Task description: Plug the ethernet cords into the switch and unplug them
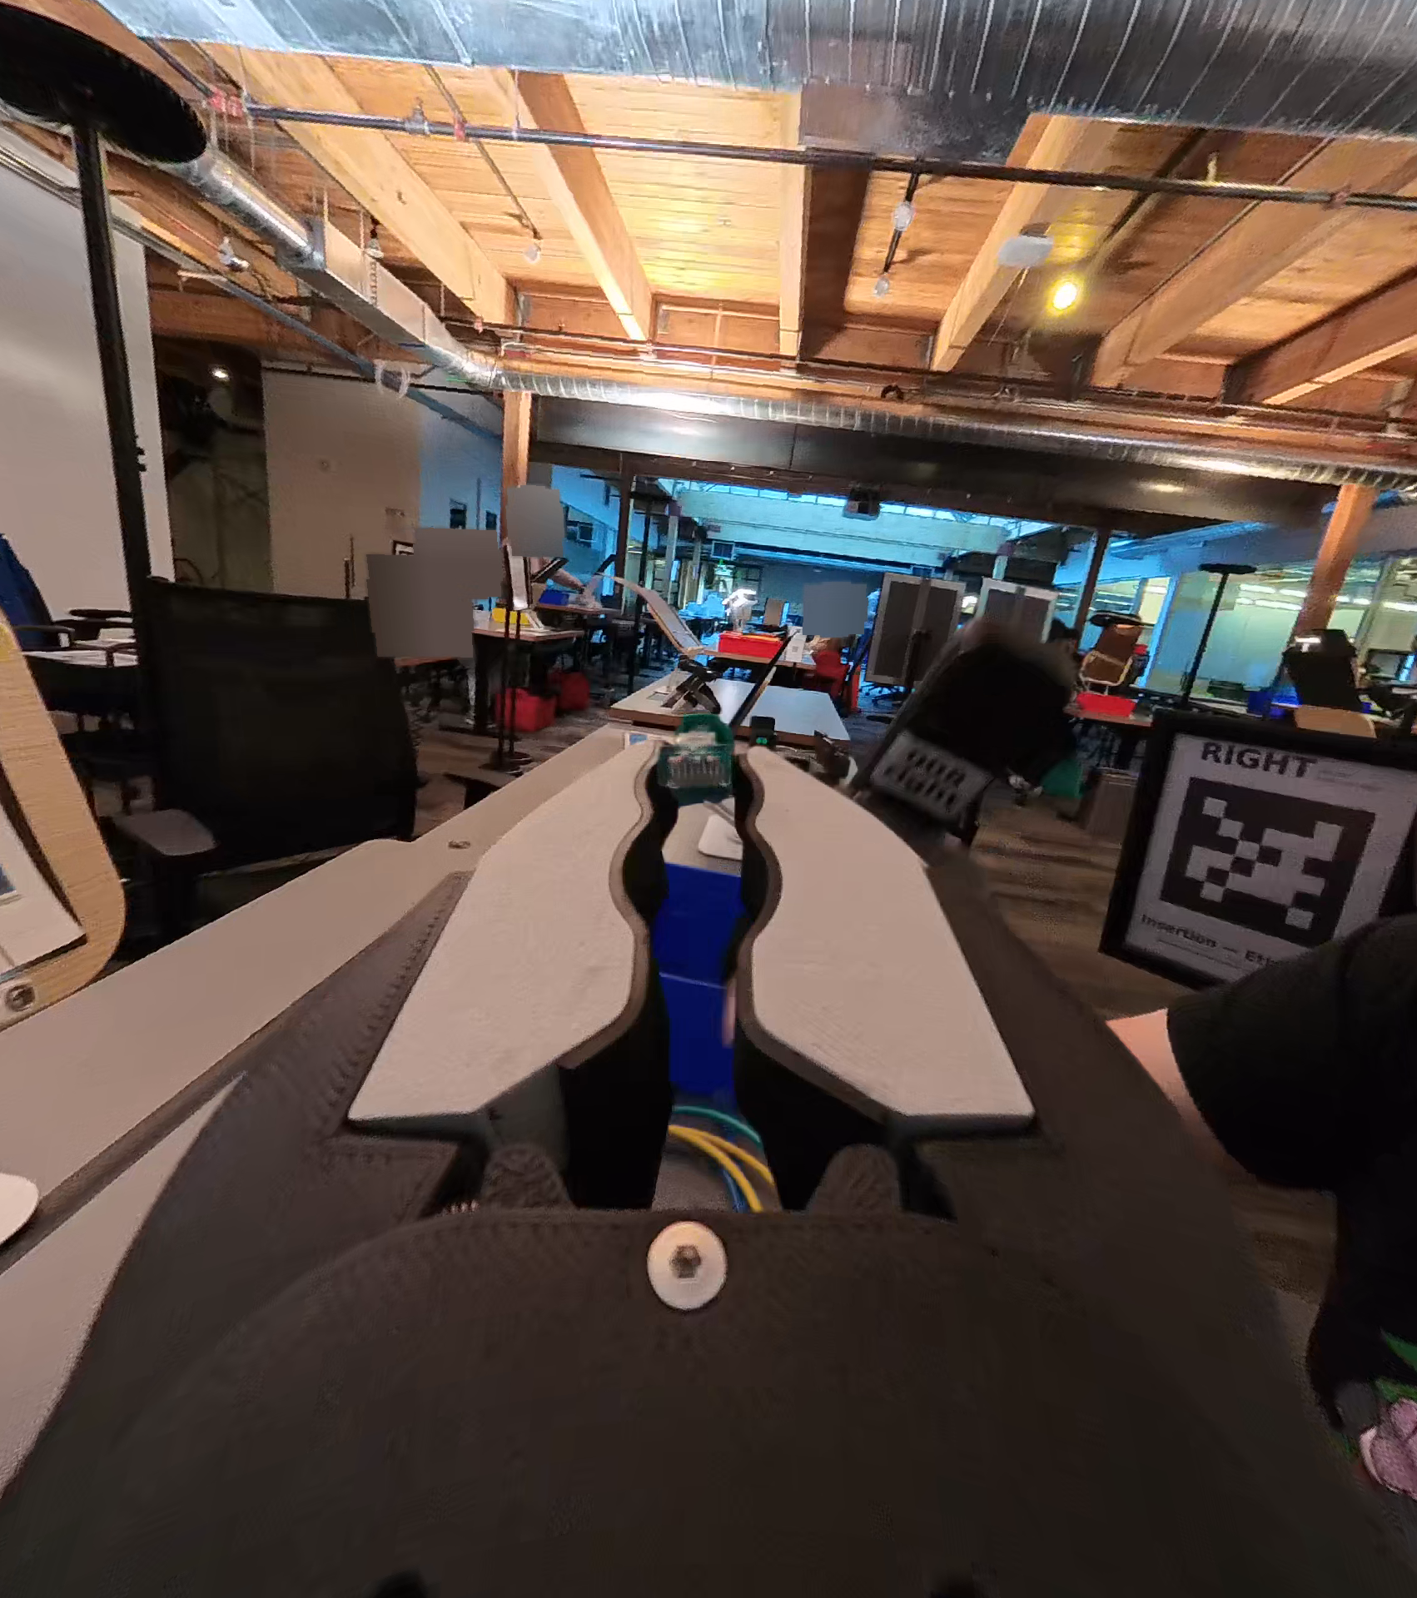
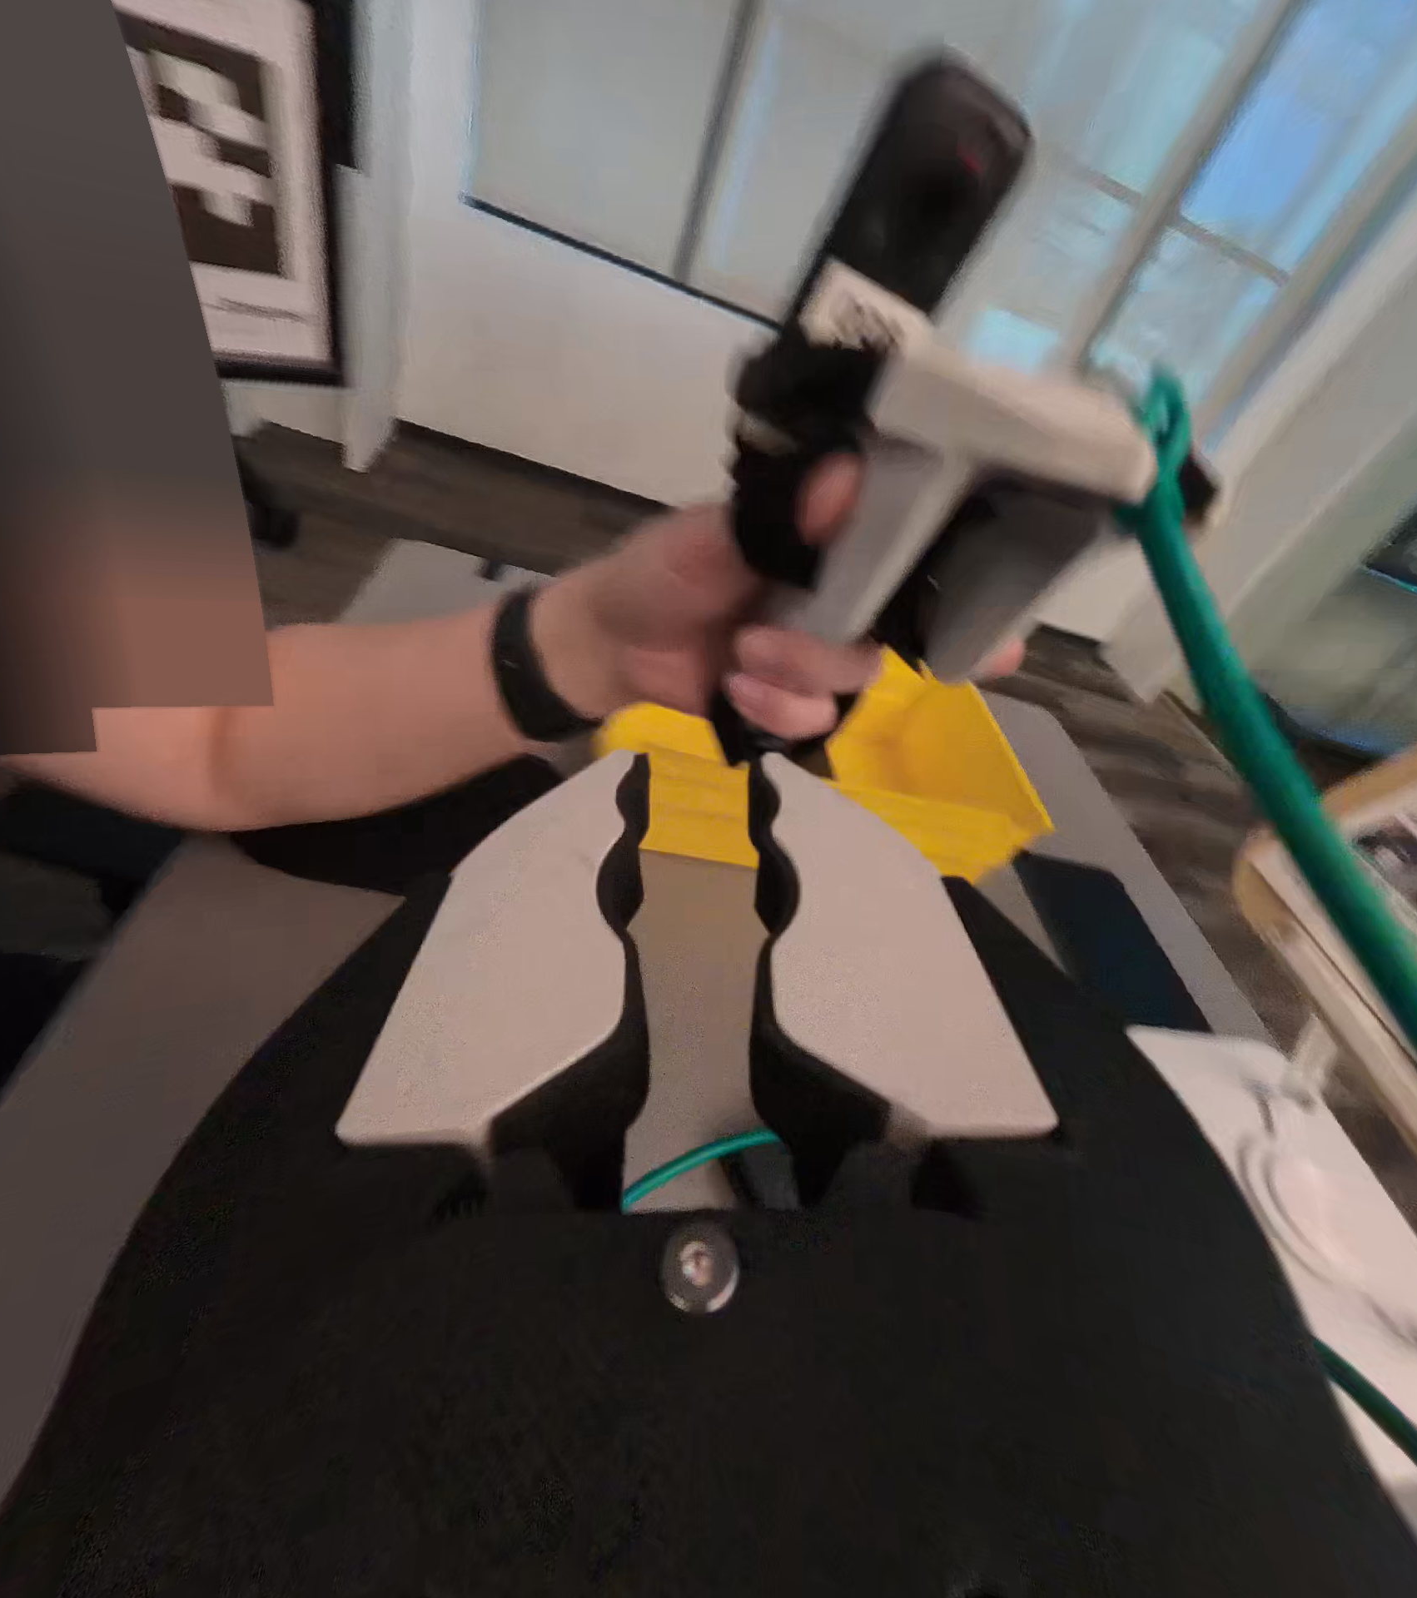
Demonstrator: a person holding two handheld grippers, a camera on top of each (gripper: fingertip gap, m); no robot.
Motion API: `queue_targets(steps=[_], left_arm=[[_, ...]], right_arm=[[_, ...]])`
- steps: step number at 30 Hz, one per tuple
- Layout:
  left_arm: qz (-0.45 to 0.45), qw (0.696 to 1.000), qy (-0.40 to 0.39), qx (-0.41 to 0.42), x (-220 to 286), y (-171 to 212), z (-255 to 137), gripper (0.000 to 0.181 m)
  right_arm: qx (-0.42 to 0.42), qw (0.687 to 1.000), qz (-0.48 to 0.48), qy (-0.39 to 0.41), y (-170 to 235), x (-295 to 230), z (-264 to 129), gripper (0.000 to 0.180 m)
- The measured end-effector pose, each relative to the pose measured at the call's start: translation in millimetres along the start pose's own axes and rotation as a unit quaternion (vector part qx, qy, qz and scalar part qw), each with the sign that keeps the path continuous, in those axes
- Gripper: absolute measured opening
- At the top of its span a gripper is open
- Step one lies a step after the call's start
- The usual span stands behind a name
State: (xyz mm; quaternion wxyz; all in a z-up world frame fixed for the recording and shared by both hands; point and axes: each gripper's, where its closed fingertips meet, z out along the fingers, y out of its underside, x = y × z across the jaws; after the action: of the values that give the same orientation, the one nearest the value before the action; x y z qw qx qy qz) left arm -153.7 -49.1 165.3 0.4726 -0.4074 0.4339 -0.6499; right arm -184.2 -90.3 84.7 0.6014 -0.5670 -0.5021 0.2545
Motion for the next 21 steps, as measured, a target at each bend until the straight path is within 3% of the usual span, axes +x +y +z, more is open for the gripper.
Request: queue_targets(steps=[2, 4, 7, 10, 14, 21], left_arm=[[0.012, 1.000, 0.011, -0.011, 7.1, 3.7, 4.6, 0.012], [0.026, 0.999, 0.024, -0.034, 13.5, 11.8, 9.6, 0.012], [0.038, 0.997, 0.045, -0.046, 20.0, 19.8, 15.2, 0.012], [0.035, 0.996, 0.070, -0.052, 26.0, 24.2, 17.3, 0.011], [0.043, 0.994, 0.079, -0.065, 31.7, 26.5, 17.7, 0.012], [0.052, 0.992, 0.089, -0.076, 34.4, 28.3, 15.0, 0.012]], right_arm=[[0.022, 0.996, 0.004, 0.089, 14.5, 28.4, 13.0, 0.027], [0.125, 0.982, 0.023, 0.141, 0.5, 45.2, 1.1, 0.031], [0.248, 0.956, 0.075, 0.133, -27.1, 48.2, -27.1, 0.029], [0.287, 0.949, 0.094, 0.093, -39.0, 43.2, -38.1, 0.027], [0.307, 0.942, 0.129, 0.049, -42.4, 41.8, -43.8, 0.012], [0.292, 0.950, 0.093, 0.065, -44.6, 39.3, -44.5, 0.014]])
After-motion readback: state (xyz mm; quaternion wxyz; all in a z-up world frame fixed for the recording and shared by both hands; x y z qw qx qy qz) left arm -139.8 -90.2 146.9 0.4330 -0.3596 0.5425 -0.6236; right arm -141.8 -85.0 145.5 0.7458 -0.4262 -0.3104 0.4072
